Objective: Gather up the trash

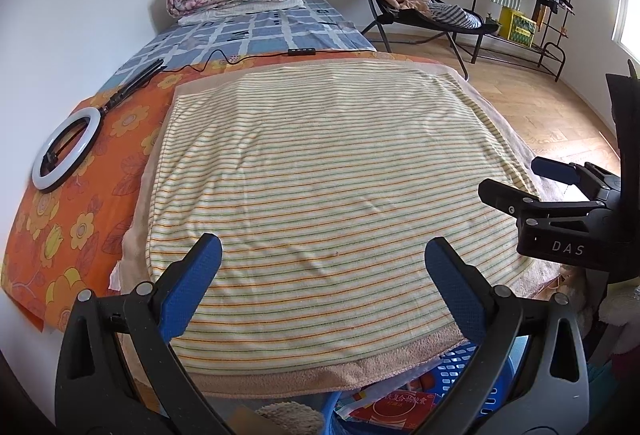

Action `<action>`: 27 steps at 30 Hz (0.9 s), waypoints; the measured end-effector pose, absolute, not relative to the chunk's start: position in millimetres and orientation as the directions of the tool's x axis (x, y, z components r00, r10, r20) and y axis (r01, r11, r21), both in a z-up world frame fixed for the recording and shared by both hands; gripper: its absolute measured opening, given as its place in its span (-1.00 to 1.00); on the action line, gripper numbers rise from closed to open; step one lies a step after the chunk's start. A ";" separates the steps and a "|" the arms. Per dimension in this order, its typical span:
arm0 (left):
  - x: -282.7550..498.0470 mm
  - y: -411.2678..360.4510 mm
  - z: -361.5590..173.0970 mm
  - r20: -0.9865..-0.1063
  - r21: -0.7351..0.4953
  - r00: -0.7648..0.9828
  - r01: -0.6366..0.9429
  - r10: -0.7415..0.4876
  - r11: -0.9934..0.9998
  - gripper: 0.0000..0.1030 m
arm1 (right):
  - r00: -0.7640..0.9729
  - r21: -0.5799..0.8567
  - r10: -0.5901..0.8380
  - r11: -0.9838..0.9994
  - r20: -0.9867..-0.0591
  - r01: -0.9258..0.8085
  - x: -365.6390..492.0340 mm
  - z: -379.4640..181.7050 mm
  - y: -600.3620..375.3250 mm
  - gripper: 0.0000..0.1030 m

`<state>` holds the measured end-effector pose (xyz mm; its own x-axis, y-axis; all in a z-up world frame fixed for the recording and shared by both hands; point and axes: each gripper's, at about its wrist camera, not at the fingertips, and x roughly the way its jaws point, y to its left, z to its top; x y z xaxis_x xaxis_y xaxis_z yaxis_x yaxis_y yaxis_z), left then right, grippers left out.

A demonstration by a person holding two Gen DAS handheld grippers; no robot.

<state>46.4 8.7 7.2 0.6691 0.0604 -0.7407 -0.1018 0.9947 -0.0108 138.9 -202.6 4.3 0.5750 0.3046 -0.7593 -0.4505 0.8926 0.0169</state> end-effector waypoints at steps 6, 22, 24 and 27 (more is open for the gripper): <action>46.1 8.0 6.7 -0.741 -0.011 0.669 -0.105 0.062 0.994 1.00 | 0.572 0.028 0.305 0.897 -0.761 -0.441 141.5 2.8 -205.1 0.88; 46.1 8.4 6.6 -0.740 -0.009 0.669 -0.104 0.063 0.995 1.00 | 0.567 0.025 0.303 0.895 -0.766 -0.445 141.5 0.2 -203.4 0.88; 46.5 8.5 6.8 -0.741 -0.010 0.668 -0.103 0.062 0.995 1.00 | 0.568 0.021 0.300 0.895 -0.766 -0.445 141.1 -0.2 -203.7 0.88; 46.5 8.3 6.8 -0.741 -0.009 0.668 -0.103 0.063 0.995 1.00 | 0.568 0.023 0.302 0.896 -0.765 -0.444 140.8 -0.3 -204.5 0.88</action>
<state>46.5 8.3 6.8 0.6681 0.0629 -0.7414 -0.1033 0.9946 -0.0087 140.8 -204.5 -0.3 0.5684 0.3017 -0.7654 -0.4443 0.8956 0.0230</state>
